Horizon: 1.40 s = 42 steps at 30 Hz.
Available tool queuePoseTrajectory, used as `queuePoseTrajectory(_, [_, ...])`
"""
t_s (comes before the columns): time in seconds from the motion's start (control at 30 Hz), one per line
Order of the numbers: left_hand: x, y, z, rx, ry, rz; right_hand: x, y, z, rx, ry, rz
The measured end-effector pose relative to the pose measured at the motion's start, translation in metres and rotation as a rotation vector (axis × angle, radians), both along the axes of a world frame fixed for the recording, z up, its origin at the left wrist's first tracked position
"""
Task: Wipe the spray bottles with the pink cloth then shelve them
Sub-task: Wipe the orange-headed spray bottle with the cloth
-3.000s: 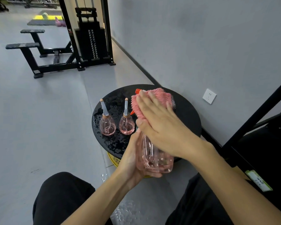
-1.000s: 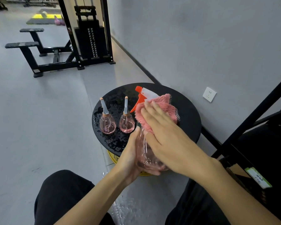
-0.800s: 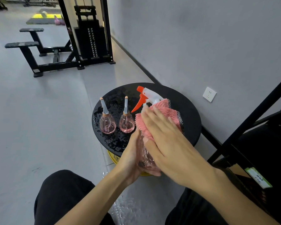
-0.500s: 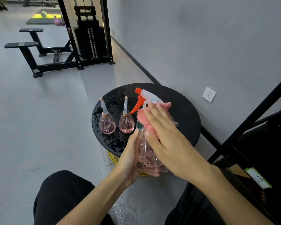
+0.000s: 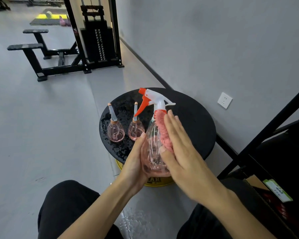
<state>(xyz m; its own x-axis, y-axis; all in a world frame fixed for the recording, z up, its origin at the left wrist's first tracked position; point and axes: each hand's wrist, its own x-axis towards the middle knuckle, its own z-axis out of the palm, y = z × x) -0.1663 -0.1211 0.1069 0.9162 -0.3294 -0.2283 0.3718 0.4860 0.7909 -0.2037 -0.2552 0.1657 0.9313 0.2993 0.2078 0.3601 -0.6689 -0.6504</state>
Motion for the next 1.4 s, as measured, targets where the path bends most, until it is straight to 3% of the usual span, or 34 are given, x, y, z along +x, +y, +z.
queuePoseTrajectory(0.2, [0.005, 0.005, -0.001, -0.013, 0.014, 0.033, -0.037, 0.013, -0.024, -0.039, -0.072, 0.026])
queuePoseTrajectory(0.47, [-0.003, -0.005, -0.005, -0.040, 0.003, -0.020, 0.009, 0.012, -0.011, 0.174, -0.085, -0.093])
queuePoseTrajectory(0.83, [0.011, 0.008, -0.008, 0.000, 0.037, 0.053, -0.027, 0.024, -0.043, -0.012, -0.229, -0.036])
queuePoseTrajectory(0.93, [0.008, 0.005, -0.011, 0.093, 0.013, 0.029, -0.007, 0.019, -0.030, 0.043, -0.224, -0.062])
queuePoseTrajectory(1.03, [0.005, 0.002, -0.012, 0.044, 0.048, -0.010, 0.012, 0.015, -0.018, 0.139, -0.192, -0.103])
queuePoseTrajectory(1.27, [0.010, 0.006, -0.006, 0.041, 0.058, 0.069, -0.023, 0.026, -0.042, -0.037, -0.298, -0.039])
queuePoseTrajectory(1.4, [0.009, 0.005, -0.007, 0.061, 0.043, 0.046, -0.025, 0.028, -0.043, -0.034, -0.317, -0.046])
